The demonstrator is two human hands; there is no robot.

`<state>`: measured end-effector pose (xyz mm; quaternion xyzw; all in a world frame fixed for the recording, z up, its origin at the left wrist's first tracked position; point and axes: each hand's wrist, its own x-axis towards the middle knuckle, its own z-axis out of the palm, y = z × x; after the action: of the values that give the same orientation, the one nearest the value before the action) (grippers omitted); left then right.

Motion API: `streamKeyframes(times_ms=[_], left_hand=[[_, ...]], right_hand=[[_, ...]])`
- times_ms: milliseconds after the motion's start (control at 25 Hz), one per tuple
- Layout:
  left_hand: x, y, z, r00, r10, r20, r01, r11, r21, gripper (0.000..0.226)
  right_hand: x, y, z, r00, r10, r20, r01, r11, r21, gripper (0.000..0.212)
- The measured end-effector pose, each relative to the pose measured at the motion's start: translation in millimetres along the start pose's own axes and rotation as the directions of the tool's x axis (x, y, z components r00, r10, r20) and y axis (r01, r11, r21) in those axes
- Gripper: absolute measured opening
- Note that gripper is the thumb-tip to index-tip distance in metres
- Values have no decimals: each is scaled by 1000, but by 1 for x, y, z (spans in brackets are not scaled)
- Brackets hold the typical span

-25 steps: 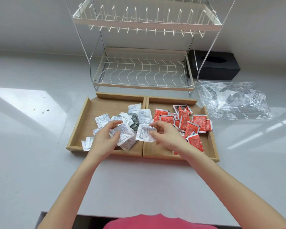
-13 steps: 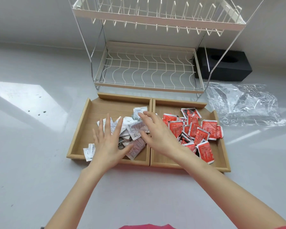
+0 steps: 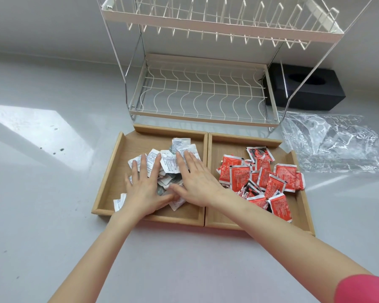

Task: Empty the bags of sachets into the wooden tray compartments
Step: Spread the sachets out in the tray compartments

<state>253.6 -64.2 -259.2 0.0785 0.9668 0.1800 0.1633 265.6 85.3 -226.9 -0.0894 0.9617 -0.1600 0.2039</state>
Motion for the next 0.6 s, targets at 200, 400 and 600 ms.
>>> streamKeyframes(times_ms=[200, 400, 600], left_hand=[[6, -4, -16, 1000, -3, 13, 3, 1000, 22, 116], [-22, -11, -10, 990, -111, 85, 108, 993, 49, 116], [-9, -10, -2, 992, -101, 72, 99, 994, 35, 108]], right_hand=[[11, -1, -5, 1000, -27, -15, 27, 1000, 11, 81], [-3, -5, 8, 999, -49, -1, 48, 998, -42, 82], [-1, -6, 8, 999, -44, -23, 43, 998, -52, 76]])
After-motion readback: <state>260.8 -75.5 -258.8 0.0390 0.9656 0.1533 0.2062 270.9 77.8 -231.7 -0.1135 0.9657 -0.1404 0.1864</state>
